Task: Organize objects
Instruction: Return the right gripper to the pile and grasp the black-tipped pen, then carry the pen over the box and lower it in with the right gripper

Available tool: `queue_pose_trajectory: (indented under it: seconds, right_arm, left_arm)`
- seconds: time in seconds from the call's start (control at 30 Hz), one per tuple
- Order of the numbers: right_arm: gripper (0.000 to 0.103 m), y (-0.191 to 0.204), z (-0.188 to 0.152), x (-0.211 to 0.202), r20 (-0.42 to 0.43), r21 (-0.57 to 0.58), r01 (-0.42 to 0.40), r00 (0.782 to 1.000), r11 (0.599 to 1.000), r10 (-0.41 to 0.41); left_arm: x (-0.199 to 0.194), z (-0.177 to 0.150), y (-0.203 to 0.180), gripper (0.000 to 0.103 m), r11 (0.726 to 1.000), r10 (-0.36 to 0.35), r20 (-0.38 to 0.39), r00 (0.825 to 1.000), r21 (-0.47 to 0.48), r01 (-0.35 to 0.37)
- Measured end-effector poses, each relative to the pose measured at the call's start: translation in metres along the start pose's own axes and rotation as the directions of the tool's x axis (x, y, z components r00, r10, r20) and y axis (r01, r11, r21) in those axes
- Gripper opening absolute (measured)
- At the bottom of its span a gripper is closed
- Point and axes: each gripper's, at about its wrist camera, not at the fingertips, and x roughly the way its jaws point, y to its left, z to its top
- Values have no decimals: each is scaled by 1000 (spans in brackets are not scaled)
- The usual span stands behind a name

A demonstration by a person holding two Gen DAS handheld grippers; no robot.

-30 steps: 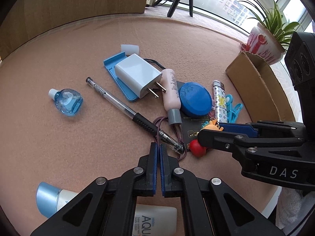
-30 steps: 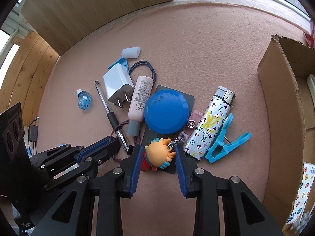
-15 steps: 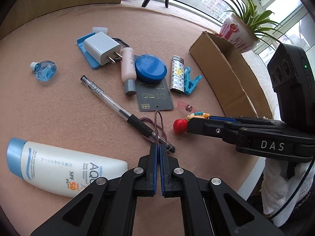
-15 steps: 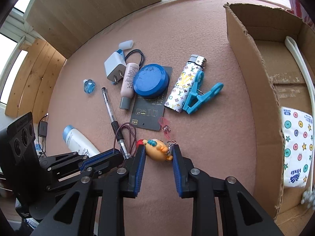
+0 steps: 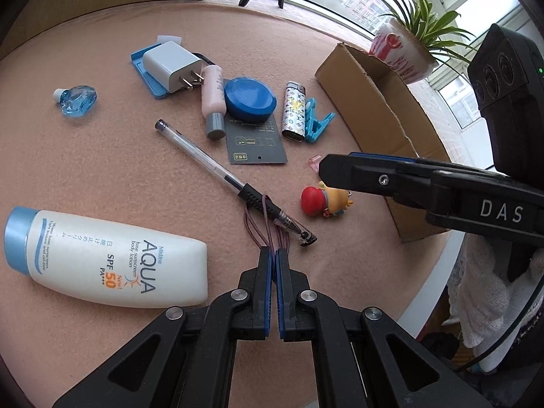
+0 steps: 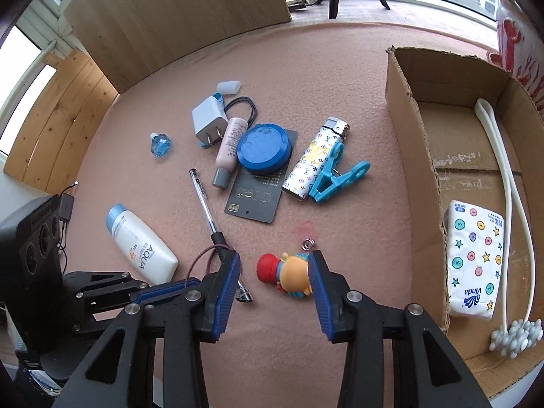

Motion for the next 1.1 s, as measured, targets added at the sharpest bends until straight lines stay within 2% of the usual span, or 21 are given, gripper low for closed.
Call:
queue_pose_trajectory:
  seconds: [0.17,0.27,0.3,0.37,0.47,0.63,0.83,1.1]
  right_arm:
    - [38,21,20,22,-58,-91,-35,998,995,29]
    - [34,32,27,45,-146,-121,-91,987,988,73]
    - [30,36,28,53,-177,-133,-100,981,986,75]
    - [24,41,29,66,-207,-155,-58,978,986,25]
    - [9,45,28,77,-234,-170,-66,972,983,25]
    - [8,45,38,83,-208,-108,-93,976,990,69]
    - [8,34,56,79,-131,-31,-83,988,996,78]
    - [8,20,47,55,-101,-29,-108,989,994,104]
  left_arm:
    - [-1,-8,9,2,999,-11,11,1000,-36,11]
    - [-7,-12,14,2,999,-8,27,1000,-50,10]
    - [-9,-13,15,2,999,-7,32,999,-53,8]
    - [-13,-15,18,2,998,-3,42,999,-62,6]
    - [-18,-19,23,2,997,-3,50,999,-72,7]
    - [-19,-29,22,2,998,-8,40,999,-63,10]
    - [-25,-33,22,2,998,-16,44,999,-63,19]
    - [-38,-26,33,2,996,6,68,998,-88,0]
